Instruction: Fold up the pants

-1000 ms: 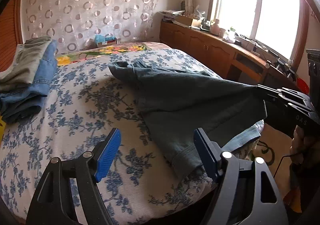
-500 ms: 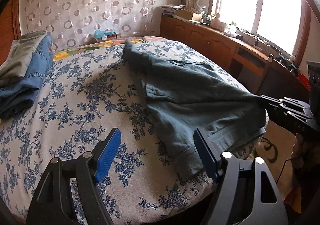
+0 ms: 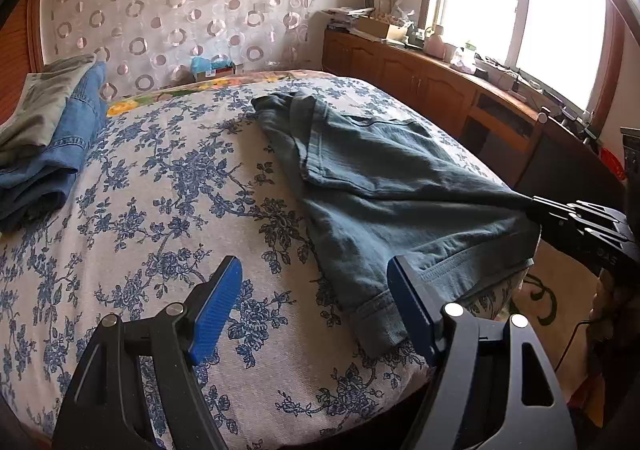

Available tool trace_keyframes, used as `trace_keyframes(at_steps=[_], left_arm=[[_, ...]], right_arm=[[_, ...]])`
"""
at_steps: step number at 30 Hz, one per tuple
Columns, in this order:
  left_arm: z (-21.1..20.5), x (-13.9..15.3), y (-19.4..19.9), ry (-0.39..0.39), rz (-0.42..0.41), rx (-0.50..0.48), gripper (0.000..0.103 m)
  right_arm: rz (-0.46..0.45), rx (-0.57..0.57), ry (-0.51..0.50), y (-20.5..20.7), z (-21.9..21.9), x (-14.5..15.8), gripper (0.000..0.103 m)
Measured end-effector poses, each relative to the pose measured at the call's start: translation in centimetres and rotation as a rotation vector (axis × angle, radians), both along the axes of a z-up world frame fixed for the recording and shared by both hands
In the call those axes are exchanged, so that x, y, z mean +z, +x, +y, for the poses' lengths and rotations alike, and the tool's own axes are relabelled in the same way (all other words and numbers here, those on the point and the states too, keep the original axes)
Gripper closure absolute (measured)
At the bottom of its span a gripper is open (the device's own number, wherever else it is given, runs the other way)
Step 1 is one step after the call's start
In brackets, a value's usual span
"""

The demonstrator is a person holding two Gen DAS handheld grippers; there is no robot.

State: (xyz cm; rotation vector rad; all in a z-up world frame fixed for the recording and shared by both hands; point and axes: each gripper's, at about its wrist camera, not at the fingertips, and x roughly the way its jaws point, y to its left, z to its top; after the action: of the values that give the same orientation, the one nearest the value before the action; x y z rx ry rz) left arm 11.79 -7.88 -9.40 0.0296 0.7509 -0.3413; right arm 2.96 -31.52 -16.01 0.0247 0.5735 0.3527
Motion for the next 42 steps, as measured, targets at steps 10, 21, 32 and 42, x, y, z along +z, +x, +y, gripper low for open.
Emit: trace_keyframes(at_steps=[10, 21, 32, 42], left_arm=[[0.7, -0.1, 0.0, -0.01, 0.001, 0.011, 0.027], [1.6, 0.7, -0.5, -0.032, -0.047, 0.044, 0.027], [3.1, 2.1, -0.7, -0.046, -0.099, 0.078, 0.027], [4.5, 2.5, -1.0, -0.055, -0.118, 0.098, 0.027]], right_arm=[[0.051, -0.031, 0.0, 0.5, -0.5, -0.6, 0.1], [0.031, -0.045, 0.022, 0.4, -1.3, 1.0, 0.074], [-0.002, 0.045, 0.042, 3.2, 1.6, 2.2, 0.069], [0.012, 0.149, 0.02, 7.6, 6.7, 2.1, 0.069]])
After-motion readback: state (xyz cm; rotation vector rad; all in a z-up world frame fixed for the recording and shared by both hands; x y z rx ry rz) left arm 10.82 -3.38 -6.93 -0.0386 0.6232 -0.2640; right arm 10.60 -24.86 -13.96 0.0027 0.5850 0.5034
